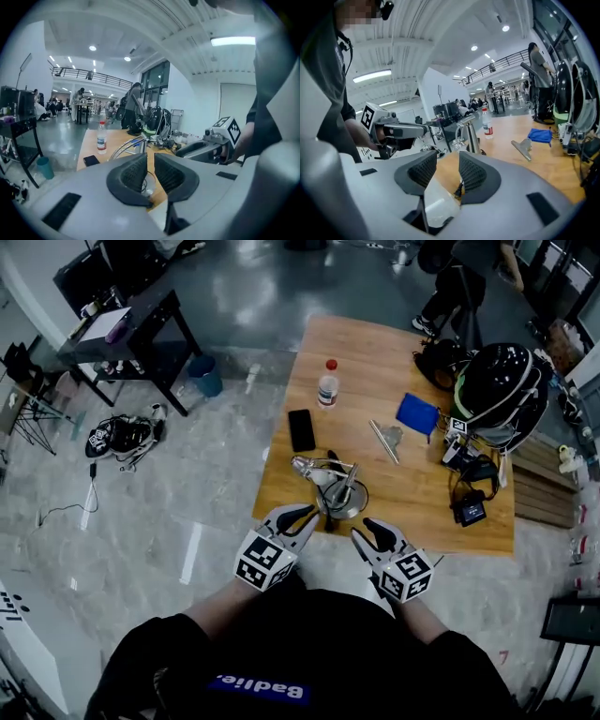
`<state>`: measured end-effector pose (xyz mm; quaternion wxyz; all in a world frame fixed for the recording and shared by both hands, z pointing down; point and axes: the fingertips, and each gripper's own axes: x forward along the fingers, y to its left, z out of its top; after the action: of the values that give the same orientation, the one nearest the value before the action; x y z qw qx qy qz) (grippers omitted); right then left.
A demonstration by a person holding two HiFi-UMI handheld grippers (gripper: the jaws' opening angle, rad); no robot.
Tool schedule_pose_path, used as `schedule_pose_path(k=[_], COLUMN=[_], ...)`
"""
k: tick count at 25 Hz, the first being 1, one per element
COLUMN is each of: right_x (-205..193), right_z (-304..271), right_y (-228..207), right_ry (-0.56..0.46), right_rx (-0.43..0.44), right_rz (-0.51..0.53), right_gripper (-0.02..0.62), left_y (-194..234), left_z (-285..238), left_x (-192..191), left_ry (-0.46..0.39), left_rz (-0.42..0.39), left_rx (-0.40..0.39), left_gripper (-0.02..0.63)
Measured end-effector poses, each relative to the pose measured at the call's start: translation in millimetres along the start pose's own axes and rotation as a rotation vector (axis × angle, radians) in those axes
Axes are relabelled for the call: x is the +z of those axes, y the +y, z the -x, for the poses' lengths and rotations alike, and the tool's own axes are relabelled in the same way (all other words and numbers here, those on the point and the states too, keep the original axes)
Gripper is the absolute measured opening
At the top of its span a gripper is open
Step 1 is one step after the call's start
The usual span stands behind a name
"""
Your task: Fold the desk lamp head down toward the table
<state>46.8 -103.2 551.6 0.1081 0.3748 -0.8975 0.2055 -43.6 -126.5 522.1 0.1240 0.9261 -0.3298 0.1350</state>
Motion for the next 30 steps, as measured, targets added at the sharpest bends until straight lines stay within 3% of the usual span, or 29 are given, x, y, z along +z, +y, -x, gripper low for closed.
schedule_pose_path(k=[2,5,10,19,30], right_x=[7.3,15.2,16.5,33.7,31.2], right_z=[26.7,69.2,120.1,147.2,147.2], right_y=[15.4,35.5,71.6,100.5,115.9], right_ry=[-0.059,-0.128,-0.169,-0.217,-0.220], right_rx=[0.072,0.160,0.234,0.150,0.102], right_rz=[-0.015,-0.011,0.009,0.085,0.097], right_gripper=[0.139,0.021,0.006,0.005,0.005], left_y=[-31.3,-81.5,-151.4,-173.5,-176.2], left_z=[10.0,20.6,39.0,66.6,78.5], left_x=[8.9,22.8,34.7,48.8,40.3], left_ry=[-0.032,-0.075,-0.098,-0.145,-0.148], left_rz=[0.034,0.048,0.023,0.038,0.033], left_rx=[0.011,0.015,-0.047,-0.112,-0.148], left_gripper=[0.042,0.009,0.009,0.009,0.009])
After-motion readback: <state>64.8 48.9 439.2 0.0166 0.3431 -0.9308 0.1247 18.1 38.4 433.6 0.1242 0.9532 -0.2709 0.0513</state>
